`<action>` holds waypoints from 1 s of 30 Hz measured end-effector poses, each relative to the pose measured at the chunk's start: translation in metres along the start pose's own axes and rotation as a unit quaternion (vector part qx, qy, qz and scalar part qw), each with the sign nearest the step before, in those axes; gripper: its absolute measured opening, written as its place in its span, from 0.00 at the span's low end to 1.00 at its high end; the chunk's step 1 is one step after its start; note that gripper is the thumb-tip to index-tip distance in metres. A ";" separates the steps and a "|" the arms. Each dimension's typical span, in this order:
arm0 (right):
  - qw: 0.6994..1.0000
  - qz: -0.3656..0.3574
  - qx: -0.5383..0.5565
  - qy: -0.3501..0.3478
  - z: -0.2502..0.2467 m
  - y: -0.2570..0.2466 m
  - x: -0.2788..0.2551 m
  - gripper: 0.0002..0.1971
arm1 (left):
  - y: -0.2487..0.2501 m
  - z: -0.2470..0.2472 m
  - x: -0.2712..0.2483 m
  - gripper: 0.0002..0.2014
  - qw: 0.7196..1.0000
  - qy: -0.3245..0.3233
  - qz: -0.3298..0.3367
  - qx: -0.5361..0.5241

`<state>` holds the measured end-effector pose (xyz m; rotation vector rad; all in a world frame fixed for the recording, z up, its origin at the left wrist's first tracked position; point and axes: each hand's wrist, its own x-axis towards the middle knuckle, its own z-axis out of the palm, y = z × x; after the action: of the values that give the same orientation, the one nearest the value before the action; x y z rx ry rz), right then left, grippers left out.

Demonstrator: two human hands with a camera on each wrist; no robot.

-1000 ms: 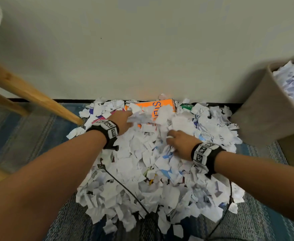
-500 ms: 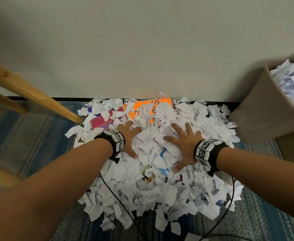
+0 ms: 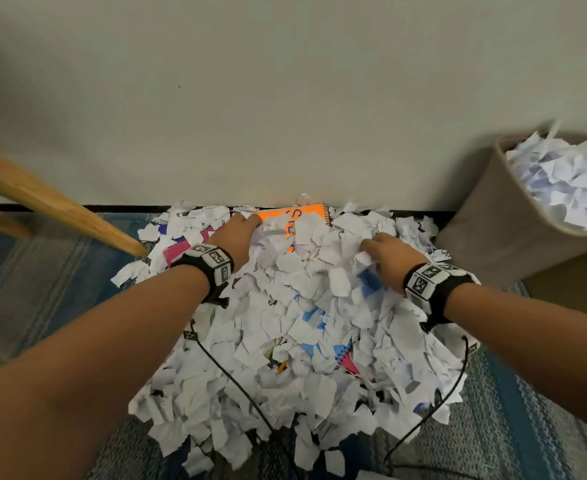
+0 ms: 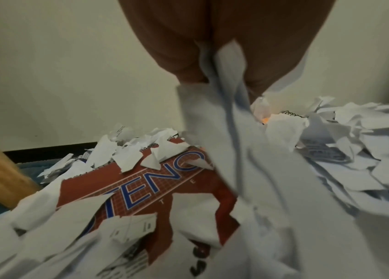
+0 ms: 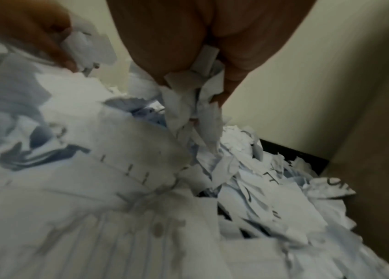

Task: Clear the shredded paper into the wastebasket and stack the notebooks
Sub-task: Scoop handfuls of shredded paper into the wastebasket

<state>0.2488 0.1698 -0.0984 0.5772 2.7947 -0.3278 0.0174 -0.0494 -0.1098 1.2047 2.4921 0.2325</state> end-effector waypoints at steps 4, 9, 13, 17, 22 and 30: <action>0.998 0.012 0.055 0.032 0.000 0.012 -0.012 0.17 | 0.007 0.000 0.001 0.28 1.000 0.002 0.012 0.009; 0.999 -0.027 0.038 -0.011 0.020 0.013 -0.040 0.14 | 0.017 0.006 0.006 0.27 0.997 -0.005 0.068 0.043; 0.995 -0.012 -0.046 -0.088 0.039 0.009 -0.070 0.37 | 0.022 0.006 0.013 0.23 0.996 0.015 0.078 0.049; 0.972 -0.025 -0.113 -0.205 0.055 0.012 -0.081 0.62 | 0.026 0.004 0.019 0.22 0.996 0.023 0.069 0.046; 0.974 -0.049 -0.141 -0.171 0.057 0.021 -0.068 0.45 | 0.030 0.004 0.020 0.22 0.996 0.021 0.069 0.050; 0.999 0.000 0.020 -0.050 0.004 0.037 -0.049 0.17 | 0.051 -0.006 0.025 0.20 0.995 0.045 0.078 0.037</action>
<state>0.3082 0.1846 -0.0936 0.5542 2.6987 -0.4016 0.0376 0.0019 -0.0955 1.4518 2.5047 0.2411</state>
